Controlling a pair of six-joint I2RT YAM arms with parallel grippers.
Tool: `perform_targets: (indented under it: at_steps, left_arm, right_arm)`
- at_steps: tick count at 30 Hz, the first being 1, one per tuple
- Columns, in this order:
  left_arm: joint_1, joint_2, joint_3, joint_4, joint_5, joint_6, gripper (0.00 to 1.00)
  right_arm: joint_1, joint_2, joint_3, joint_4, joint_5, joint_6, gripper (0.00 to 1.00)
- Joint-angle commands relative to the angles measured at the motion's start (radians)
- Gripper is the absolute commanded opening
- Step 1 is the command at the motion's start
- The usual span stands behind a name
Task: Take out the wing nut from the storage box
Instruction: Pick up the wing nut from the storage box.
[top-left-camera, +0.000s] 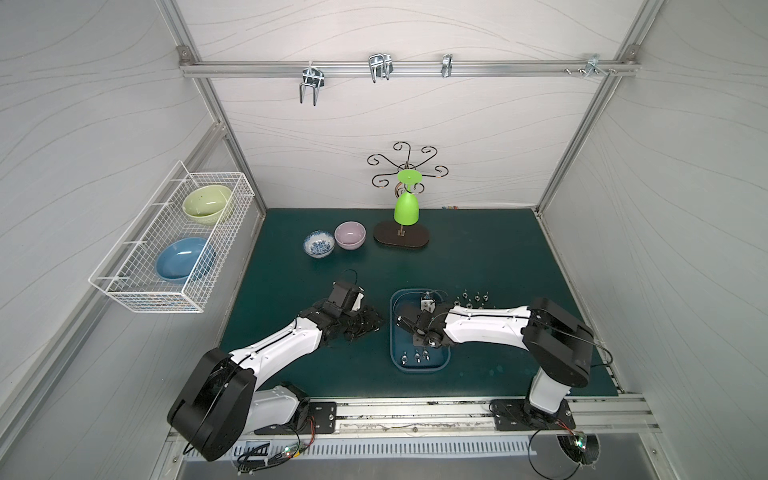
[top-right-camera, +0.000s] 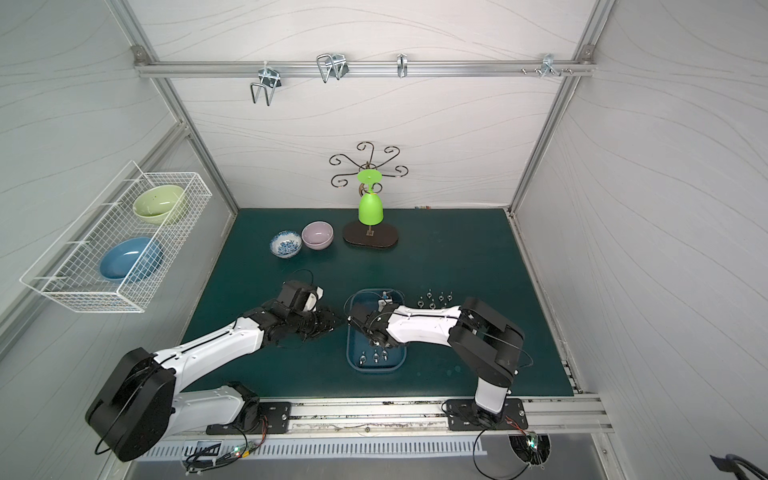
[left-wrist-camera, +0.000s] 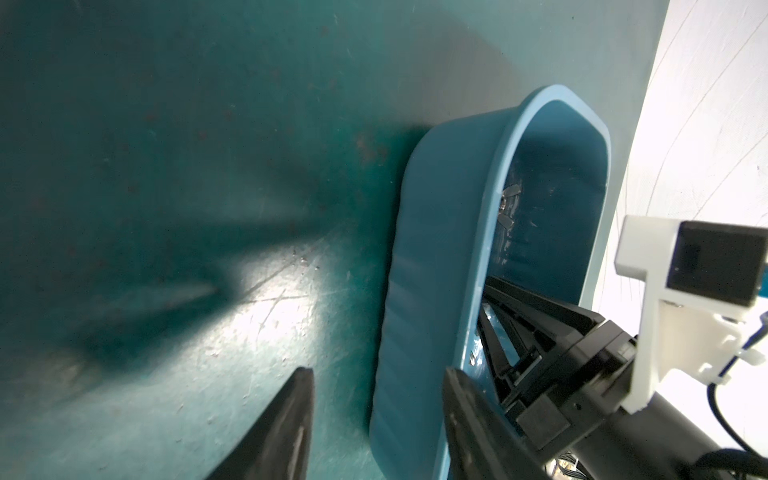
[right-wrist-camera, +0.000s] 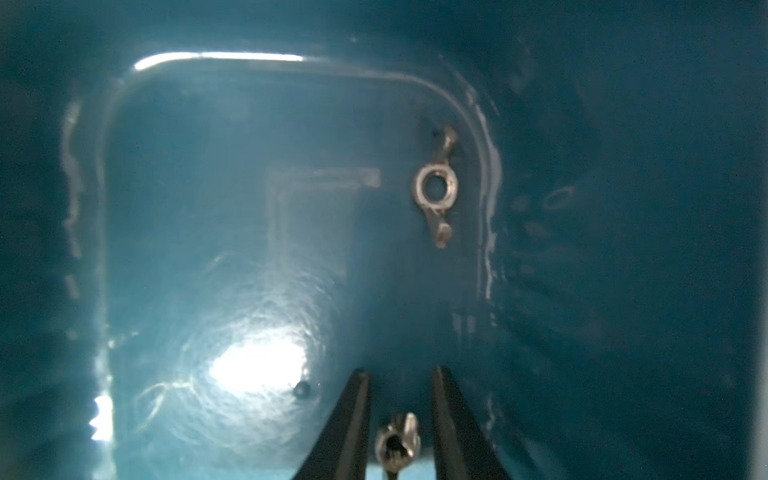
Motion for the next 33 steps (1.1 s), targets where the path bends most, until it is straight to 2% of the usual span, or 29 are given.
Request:
perform_targets:
  at_steps: [1, 13, 23, 28, 33]
  left_arm:
    - [0.003, 0.007, 0.037, 0.038, 0.002, 0.008, 0.53]
    - [-0.006, 0.033, 0.061, 0.042, 0.000, 0.005, 0.52]
    - [-0.062, 0.046, 0.143, 0.011, -0.037, 0.011, 0.52]
    - [-0.101, 0.048, 0.216, -0.014, -0.076, 0.026, 0.52]
    - [-0.160, 0.110, 0.299, -0.002, -0.079, 0.030, 0.53]
  right_arm:
    - [-0.006, 0.021, -0.011, -0.001, -0.014, -0.013, 0.24]
    - [-0.005, 0.005, -0.019, -0.024, 0.008, -0.021, 0.01]
    - [-0.013, -0.136, 0.014, -0.044, 0.088, -0.113, 0.00]
    - [-0.094, -0.221, 0.024, -0.081, 0.138, -0.172, 0.00]
    - [-0.319, -0.343, -0.038, -0.101, 0.154, -0.217, 0.00]
